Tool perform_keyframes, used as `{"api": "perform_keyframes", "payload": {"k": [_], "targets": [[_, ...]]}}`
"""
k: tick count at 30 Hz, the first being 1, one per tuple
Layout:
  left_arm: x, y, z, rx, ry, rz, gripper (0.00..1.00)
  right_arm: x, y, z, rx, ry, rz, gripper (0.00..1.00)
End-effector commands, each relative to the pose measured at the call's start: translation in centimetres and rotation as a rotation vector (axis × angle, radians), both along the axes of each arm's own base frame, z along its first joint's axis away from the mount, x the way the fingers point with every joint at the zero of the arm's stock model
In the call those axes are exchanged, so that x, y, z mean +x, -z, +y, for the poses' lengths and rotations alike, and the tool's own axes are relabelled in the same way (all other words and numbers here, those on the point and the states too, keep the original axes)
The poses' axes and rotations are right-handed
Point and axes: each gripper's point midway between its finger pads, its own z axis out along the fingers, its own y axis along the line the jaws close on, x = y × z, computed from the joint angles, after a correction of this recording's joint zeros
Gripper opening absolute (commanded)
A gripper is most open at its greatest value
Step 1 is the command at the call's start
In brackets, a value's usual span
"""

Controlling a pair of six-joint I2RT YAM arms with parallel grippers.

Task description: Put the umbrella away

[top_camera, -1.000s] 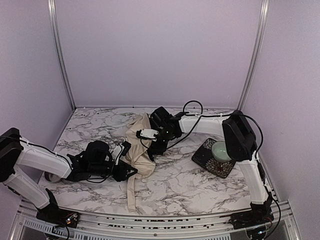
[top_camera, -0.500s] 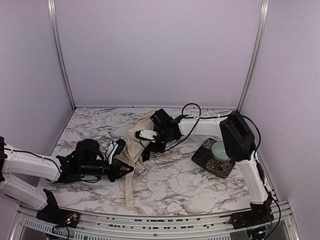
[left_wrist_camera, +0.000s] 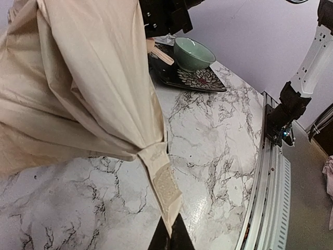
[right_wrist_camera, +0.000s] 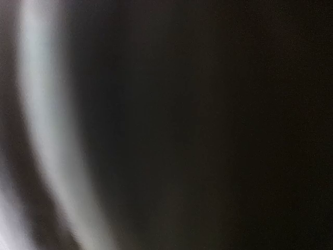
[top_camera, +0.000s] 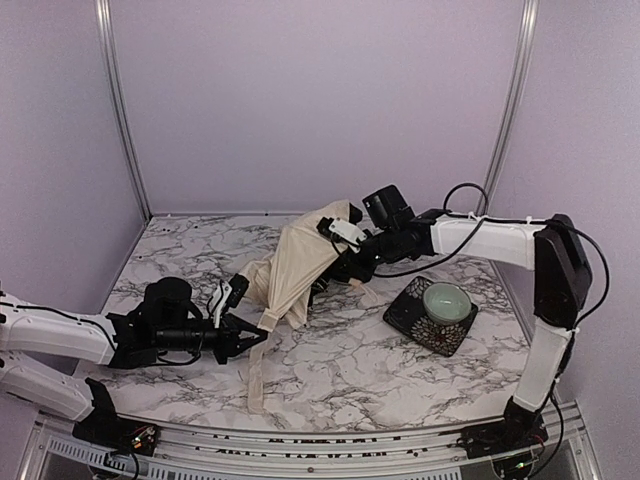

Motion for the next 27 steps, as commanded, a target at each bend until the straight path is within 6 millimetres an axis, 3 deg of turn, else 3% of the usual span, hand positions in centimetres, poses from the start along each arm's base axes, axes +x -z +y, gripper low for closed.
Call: {"api": "perform_keyframes", "payload": {"k": [1,6,10,15,17,23,24,27], "targets": [[-1.3,-0.6,-0.7,-0.018,0.076,-0.020,0.00,1.2,-8.2,-0.4,0.188,0.066,-0.115,0.00],[-0.5,-0.1,-0.4,0.020,0.053,-0.072,0.00,-1.6,-13.4,-0.9,0.289,0.009,-0.157,0.00],[1.0,0.3,-0.2,0.083,0.018,-0.171,0.00,-4.5,-16.4,-1.1,0.354,-0.072,-0.151,0.00],[3.9,-0.2,-1.0,0.152,-0.020,-0.283,0.00,-8.7,-16.9,-0.7,0.322,-0.173,-0.143,0.00],[4.2,-0.8,-1.8,0.129,0.012,-0.278,0.00,-9.0,-16.6,-1.1,0.266,-0.138,-0.164,0.00],[-0.4,-2.6,-4.2,0.008,0.266,-0.238,0.00,-6.3,-16.6,-4.6,0.194,0.072,-0.217,0.00],[-1.3,-2.7,-4.4,-0.001,0.301,-0.243,0.03,-6.4,-16.8,-4.6,0.210,0.066,-0.219,0.00],[-3.4,-4.0,-4.3,-0.042,0.382,-0.289,0.25,-6.9,-18.0,-4.0,0.288,0.032,-0.252,0.00]]}}
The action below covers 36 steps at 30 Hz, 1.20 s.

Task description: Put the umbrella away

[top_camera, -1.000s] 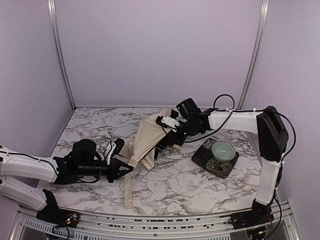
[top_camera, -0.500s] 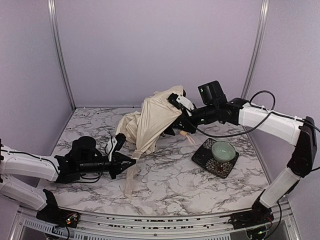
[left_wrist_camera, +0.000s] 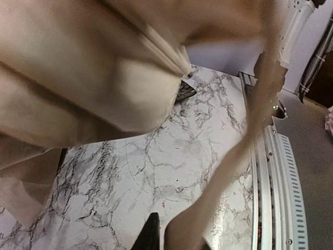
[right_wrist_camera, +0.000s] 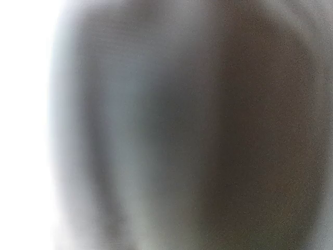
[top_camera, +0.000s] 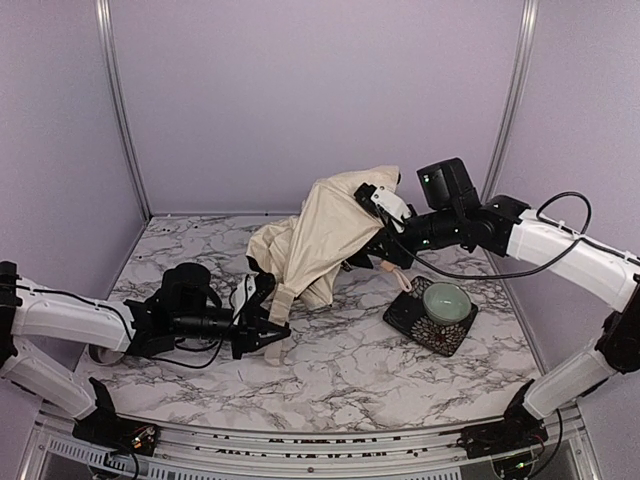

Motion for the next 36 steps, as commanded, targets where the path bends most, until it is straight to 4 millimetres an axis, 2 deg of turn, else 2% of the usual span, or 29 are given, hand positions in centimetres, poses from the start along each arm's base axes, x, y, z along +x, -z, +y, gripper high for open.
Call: {"api": "perform_keyframes", "payload": {"k": [1,4,8,11,13,15,17,21,23,25,27,28,31,32,36], "targets": [[-4.1,-1.9,0.2,-0.044,0.181,-0.043,0.31,0.6,-5.3,0.2,0.165,0.016,-0.141,0.00],[-4.1,-5.1,1.3,-0.117,0.139,-0.162,0.41,0.2,-6.8,0.1,0.236,-0.006,-0.204,0.00],[-3.3,-11.1,3.8,-0.291,-0.004,-0.324,0.52,-0.7,-7.5,0.0,0.306,-0.032,-0.266,0.00],[-3.8,-16.4,5.7,-0.452,-0.061,-0.425,0.53,-0.7,-7.3,-0.2,0.322,-0.025,-0.280,0.00],[-2.3,-18.7,7.0,-0.510,-0.184,-0.431,0.49,-0.7,-6.8,0.0,0.321,-0.027,-0.267,0.00],[-0.1,-19.9,8.0,-0.523,-0.328,-0.432,0.47,-0.7,-6.6,0.3,0.328,-0.041,-0.251,0.00],[1.3,-20.3,8.1,-0.502,-0.393,-0.450,0.47,-0.6,-6.4,0.7,0.336,-0.051,-0.236,0.00],[2.1,-20.3,6.0,-0.458,-0.354,-0.438,0.61,-0.3,-6.3,1.2,0.348,-0.053,-0.217,0.00],[3.5,-19.8,5.8,-0.434,-0.409,-0.427,0.61,-0.3,-6.2,1.4,0.354,-0.059,-0.211,0.00],[4.5,-20.1,6.0,-0.429,-0.467,-0.433,0.58,-0.3,-6.1,1.6,0.359,-0.063,-0.204,0.00],[4.3,-20.6,5.6,-0.433,-0.442,-0.452,0.49,-0.2,-6.0,1.6,0.360,-0.061,-0.198,0.00],[4.1,-20.7,5.3,-0.434,-0.423,-0.461,0.40,-0.2,-6.0,1.6,0.363,-0.060,-0.198,0.00],[4.0,-20.1,4.8,-0.419,-0.398,-0.463,0.04,-0.2,-6.8,1.6,0.414,-0.043,-0.190,0.00],[4.0,-19.7,4.8,-0.414,-0.397,-0.458,0.00,-0.2,-7.6,1.5,0.448,-0.033,-0.196,0.00],[3.7,-17.8,4.3,-0.424,-0.374,-0.416,0.00,0.7,-10.7,1.1,0.589,0.043,-0.192,0.00]]}}
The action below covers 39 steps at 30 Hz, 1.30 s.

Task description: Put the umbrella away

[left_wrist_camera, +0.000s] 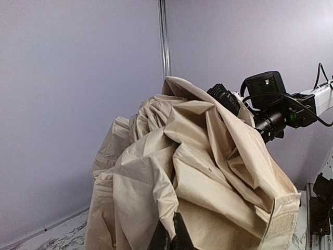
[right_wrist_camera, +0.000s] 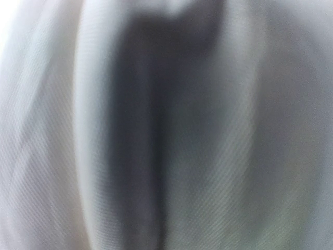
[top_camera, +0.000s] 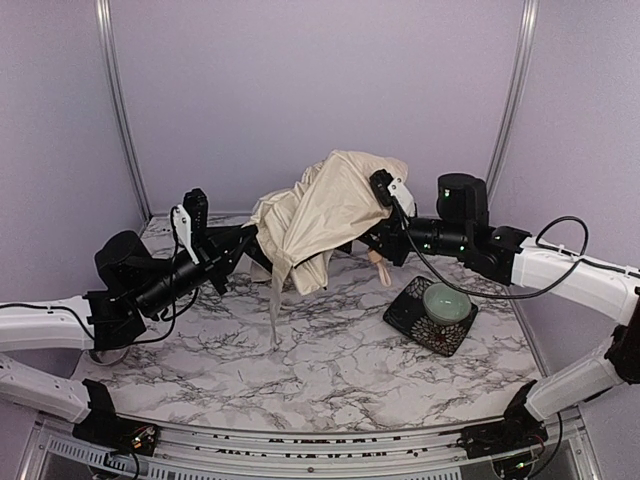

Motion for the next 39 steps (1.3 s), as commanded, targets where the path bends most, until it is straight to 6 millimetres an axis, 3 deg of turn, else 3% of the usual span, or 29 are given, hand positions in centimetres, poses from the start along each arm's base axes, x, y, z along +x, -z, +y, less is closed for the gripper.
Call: {"api": "perform_keyframes", "payload": {"k": [1,4,6,9,14,18,19,24,27,31,34,36,39], "targets": [[-0.5,0.9,-0.6,-0.040,0.045,0.007,0.00,1.0,-8.5,-0.5,0.291,0.069,-0.090,0.00],[-1.2,1.6,-2.0,-0.070,0.103,0.036,0.00,1.0,-10.7,-0.3,0.412,0.062,-0.089,0.00],[-2.0,2.4,-4.0,-0.058,0.169,0.050,0.00,1.0,-11.8,-0.1,0.484,0.046,-0.080,0.00],[-3.1,3.2,-6.3,-0.026,0.219,0.040,0.00,0.8,-12.2,0.8,0.512,0.037,-0.093,0.00],[-2.3,3.4,-7.7,-0.032,0.213,0.038,0.00,-0.1,-12.0,2.3,0.513,0.005,-0.100,0.00],[-3.1,3.2,-9.3,-0.038,0.290,0.043,0.00,-0.2,-12.2,2.5,0.525,0.001,-0.104,0.00],[-3.5,3.0,-9.7,-0.039,0.307,0.039,0.02,-0.1,-12.2,2.3,0.528,0.011,-0.109,0.00],[-8.5,4.0,-11.4,0.035,0.469,-0.048,0.35,0.5,-12.6,1.1,0.523,0.049,-0.128,0.00],[-10.8,6.3,-11.1,0.098,0.550,-0.063,0.51,0.5,-13.1,0.2,0.513,0.035,-0.142,0.00],[-11.6,9.1,-8.7,0.172,0.530,-0.051,0.62,0.4,-13.0,-1.1,0.456,0.043,-0.182,0.00],[-12.1,10.2,-7.0,0.231,0.510,-0.076,0.69,0.2,-13.0,-2.3,0.429,0.053,-0.197,0.00],[-12.1,10.2,-5.8,0.251,0.480,-0.097,0.70,-0.1,-12.5,-2.5,0.389,0.039,-0.203,0.00],[-11.6,8.4,-3.8,0.202,0.400,-0.129,0.69,-1.0,-11.5,-2.2,0.314,-0.015,-0.207,0.00]]}}
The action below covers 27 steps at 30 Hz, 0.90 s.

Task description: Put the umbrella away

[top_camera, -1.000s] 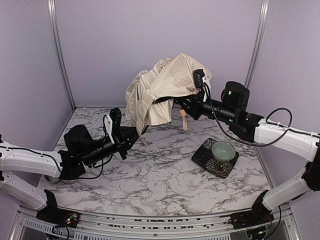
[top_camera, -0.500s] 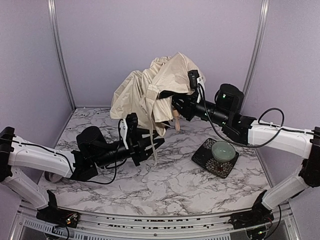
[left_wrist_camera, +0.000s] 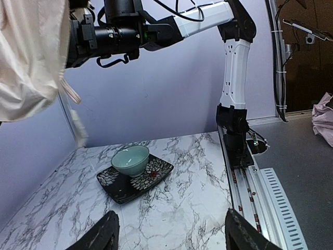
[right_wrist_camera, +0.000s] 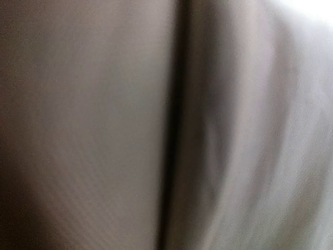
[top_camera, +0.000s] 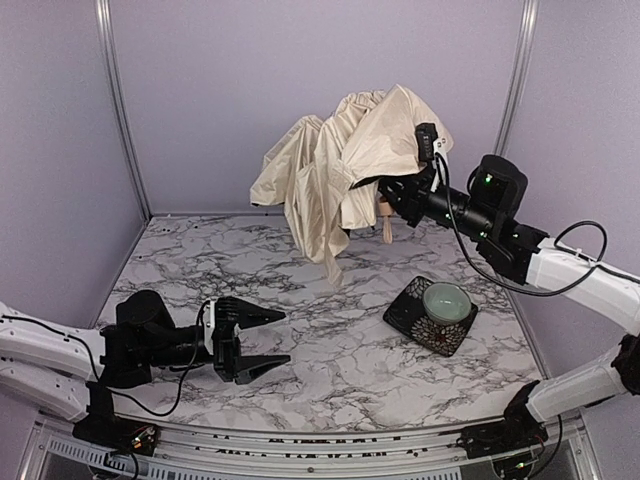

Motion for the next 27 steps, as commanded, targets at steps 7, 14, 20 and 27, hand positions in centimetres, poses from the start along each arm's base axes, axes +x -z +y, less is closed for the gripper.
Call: {"api": "perform_keyframes", "payload": {"k": [7,14,20,27], "targets": [[5.9,-9.7,3.6,-0.210,-0.371,0.042,0.36,-2.0,2.1,1.0,-0.144,-0.125,-0.031,0.00],[9.5,-11.4,2.1,-0.186,-0.528,0.032,0.60,-2.8,3.7,3.4,-0.197,-0.164,-0.027,0.00],[11.0,-10.2,0.1,-0.072,-0.559,0.028,0.50,-3.3,4.0,4.5,-0.227,-0.180,-0.032,0.00],[9.5,-7.8,1.7,-0.040,-0.521,0.042,0.52,-3.7,3.5,3.5,-0.230,-0.150,-0.063,0.00]]}}
